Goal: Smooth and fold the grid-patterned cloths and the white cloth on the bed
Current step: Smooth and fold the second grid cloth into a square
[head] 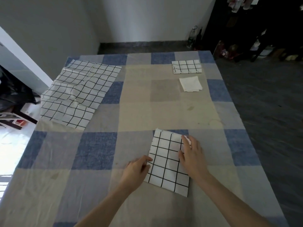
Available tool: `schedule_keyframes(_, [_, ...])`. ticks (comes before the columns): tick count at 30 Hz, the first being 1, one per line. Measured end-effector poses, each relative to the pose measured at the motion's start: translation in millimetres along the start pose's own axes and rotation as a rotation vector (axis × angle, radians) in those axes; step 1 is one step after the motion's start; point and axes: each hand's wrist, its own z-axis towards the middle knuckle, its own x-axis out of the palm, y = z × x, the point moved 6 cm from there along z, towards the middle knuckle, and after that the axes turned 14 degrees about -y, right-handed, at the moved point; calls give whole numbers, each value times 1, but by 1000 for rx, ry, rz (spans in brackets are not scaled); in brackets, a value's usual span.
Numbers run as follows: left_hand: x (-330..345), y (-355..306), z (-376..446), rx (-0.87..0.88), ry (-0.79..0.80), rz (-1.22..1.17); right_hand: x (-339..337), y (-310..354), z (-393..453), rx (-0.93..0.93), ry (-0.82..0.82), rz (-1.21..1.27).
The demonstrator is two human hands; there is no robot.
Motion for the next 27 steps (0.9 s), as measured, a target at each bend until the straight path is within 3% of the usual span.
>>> schedule_keyframes(4, [1, -2, 2, -32, -7, 10, 20, 13, -2, -127, 78, -3])
schedule_keyframes(14, [3, -2, -3, -35, -53, 37, 45, -2, -4, -88, 159, -65])
schedule_keyframes(19, [4, -37, -8, 238, -175, 227, 46, -1, -5, -87, 159, -54])
schedule_keyframes(22, [26, -78, -2, 372, -127, 175, 46, -2, -6, -91, 148, -46])
schedule_keyframes(27, [66, -88, 4, 379, 11, 57, 53, -6, -6, -105, 153, -70])
